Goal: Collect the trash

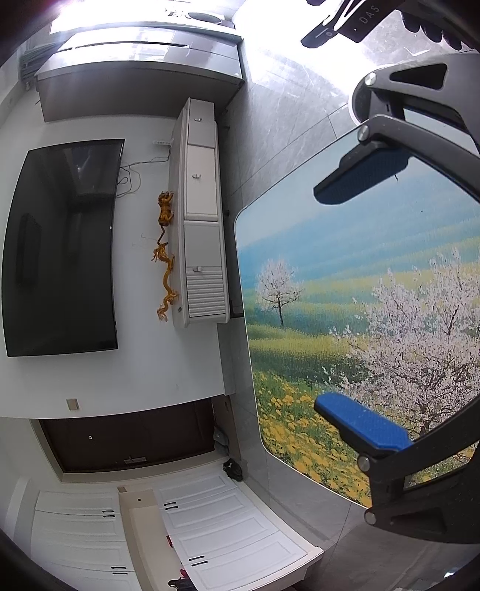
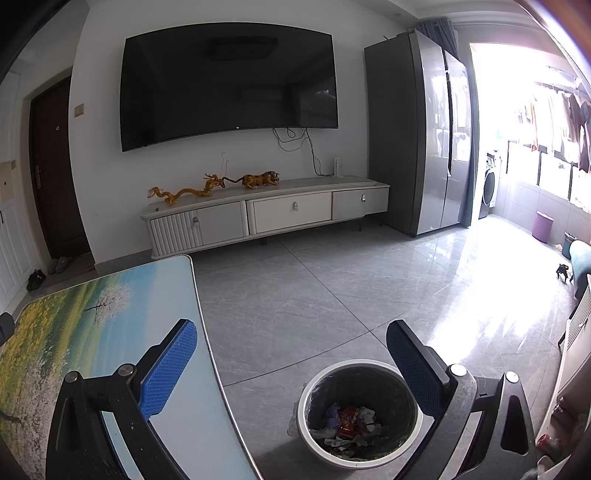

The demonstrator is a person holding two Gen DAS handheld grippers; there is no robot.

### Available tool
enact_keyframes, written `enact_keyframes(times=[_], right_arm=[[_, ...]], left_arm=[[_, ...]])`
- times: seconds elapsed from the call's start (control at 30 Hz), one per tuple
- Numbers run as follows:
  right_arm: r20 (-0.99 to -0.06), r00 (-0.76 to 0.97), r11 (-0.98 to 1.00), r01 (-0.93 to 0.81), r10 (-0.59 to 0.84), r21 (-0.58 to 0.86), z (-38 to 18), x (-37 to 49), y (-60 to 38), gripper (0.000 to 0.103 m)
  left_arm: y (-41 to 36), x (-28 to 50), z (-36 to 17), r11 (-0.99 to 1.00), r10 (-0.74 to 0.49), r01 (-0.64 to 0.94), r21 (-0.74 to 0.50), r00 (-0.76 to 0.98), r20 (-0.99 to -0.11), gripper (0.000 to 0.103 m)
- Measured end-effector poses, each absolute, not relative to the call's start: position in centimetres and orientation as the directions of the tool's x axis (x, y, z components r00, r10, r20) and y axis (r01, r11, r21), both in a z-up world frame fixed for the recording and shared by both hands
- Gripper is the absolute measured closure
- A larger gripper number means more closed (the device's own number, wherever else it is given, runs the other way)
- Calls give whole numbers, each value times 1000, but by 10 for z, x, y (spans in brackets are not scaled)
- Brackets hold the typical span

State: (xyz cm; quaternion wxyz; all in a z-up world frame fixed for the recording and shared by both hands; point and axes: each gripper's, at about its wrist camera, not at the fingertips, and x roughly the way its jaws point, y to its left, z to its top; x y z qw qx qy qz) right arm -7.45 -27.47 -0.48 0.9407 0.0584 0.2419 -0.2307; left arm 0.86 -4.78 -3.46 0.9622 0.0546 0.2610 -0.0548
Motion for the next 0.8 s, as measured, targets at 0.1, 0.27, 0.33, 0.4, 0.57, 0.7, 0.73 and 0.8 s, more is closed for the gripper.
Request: enact_keyframes(times=[0.1,0.27,0.33,0.4,0.57,0.7,0.73,0.8], right_arm=[[-482,776,886,463,-407,-3,-5,-74,-275,0],[-478,775,882,472,-414,0,-4,-77,-276,0],[-477,774,881,474,-416,1,-5,-78,-277,0],[-478,774,880,474,-416,1,-5,-78,-277,0],[-480,773,882,471,-414,-3,-5,-77,-275,0],[-480,774,883,470,-413,-3,-5,-77,-275,0],[-481,774,883,470,-413,-2,-5,-77,-275,0],[-480,773,882,471,-414,-2,-5,-77,-275,0]], left_arm=[[-47,8,-34,989,-74,129,77,860,-505,0],[-47,7,-35,989,-66,125,84,861,-505,0],[-48,7,-35,989,-66,125,83,859,-507,0],[-48,7,-34,989,-67,125,81,859,-508,0],[-47,7,-34,990,-64,120,80,862,-504,0],[-47,7,-35,990,-65,120,78,860,-507,0],[-47,7,-35,990,-64,120,78,859,-507,0],[-46,6,-35,990,-64,119,76,858,-510,0]])
